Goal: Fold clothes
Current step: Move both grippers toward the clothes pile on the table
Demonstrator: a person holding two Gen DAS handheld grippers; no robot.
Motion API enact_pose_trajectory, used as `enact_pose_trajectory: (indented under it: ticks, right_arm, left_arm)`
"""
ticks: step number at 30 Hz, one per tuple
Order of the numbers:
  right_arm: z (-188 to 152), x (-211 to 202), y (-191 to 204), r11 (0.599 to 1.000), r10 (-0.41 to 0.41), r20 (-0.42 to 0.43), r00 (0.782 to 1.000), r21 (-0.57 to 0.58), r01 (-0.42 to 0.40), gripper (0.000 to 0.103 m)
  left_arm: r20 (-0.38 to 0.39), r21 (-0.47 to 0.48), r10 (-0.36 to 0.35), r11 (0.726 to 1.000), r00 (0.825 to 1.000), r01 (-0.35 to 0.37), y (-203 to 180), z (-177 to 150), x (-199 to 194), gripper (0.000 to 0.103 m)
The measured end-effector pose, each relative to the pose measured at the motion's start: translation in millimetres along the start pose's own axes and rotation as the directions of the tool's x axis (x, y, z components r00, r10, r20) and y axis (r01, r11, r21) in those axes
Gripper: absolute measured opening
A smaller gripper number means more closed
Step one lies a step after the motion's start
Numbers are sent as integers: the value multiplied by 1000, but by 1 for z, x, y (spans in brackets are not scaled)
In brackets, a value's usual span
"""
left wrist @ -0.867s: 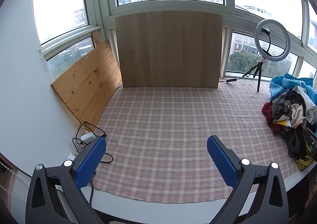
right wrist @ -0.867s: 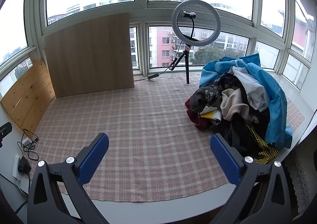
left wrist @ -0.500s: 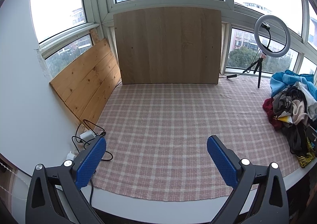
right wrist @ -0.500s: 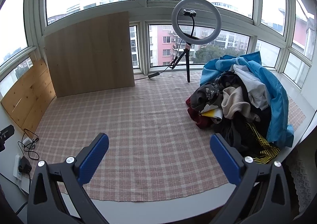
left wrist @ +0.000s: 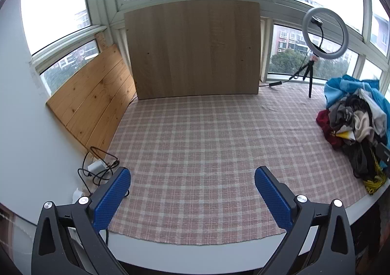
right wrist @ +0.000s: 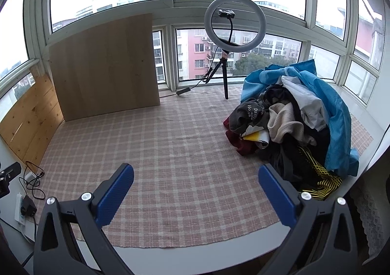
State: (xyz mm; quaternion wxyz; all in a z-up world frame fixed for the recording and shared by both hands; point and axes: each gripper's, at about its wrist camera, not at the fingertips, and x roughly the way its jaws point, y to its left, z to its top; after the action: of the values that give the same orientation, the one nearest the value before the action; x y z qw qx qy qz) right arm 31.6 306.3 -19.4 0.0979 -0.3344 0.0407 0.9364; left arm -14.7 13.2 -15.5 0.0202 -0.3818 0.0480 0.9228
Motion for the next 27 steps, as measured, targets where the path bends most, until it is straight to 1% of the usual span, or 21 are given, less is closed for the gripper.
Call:
enact_pose_trajectory:
  ticks: [3, 6, 11, 19, 24, 27]
  right_arm:
    - [-2, -1, -4, 1000, -15, 3, 1000, 22, 15, 103]
    - [-3, -2, -8, 999, -30, 6, 1000, 44, 29, 103]
    - [-6, -3, -14, 995, -55, 9, 998, 80, 54, 103]
    - [-11, -8, -28, 988, -123, 28, 992, 92, 120, 103]
    - [-14, -12, -37, 982, -167, 39, 985, 100, 162, 103]
    - [-14, -12, -45, 977, -192, 43, 980, 106, 187, 103]
  left_arm:
    - [9, 32, -24, 999, 1000, 24, -7, 3, 2, 102]
    - [15, 46, -70, 997, 997, 69, -13, 6, 4, 102]
    - [26, 84, -118, 990, 993, 116, -20, 10, 10, 102]
    - [19, 143, -216, 967, 976, 211, -36, 16, 24, 102]
    - [11, 161, -265, 952, 964, 259, -52, 23, 30, 102]
    - [11, 169, -275, 948, 961, 270, -63, 25, 30, 102]
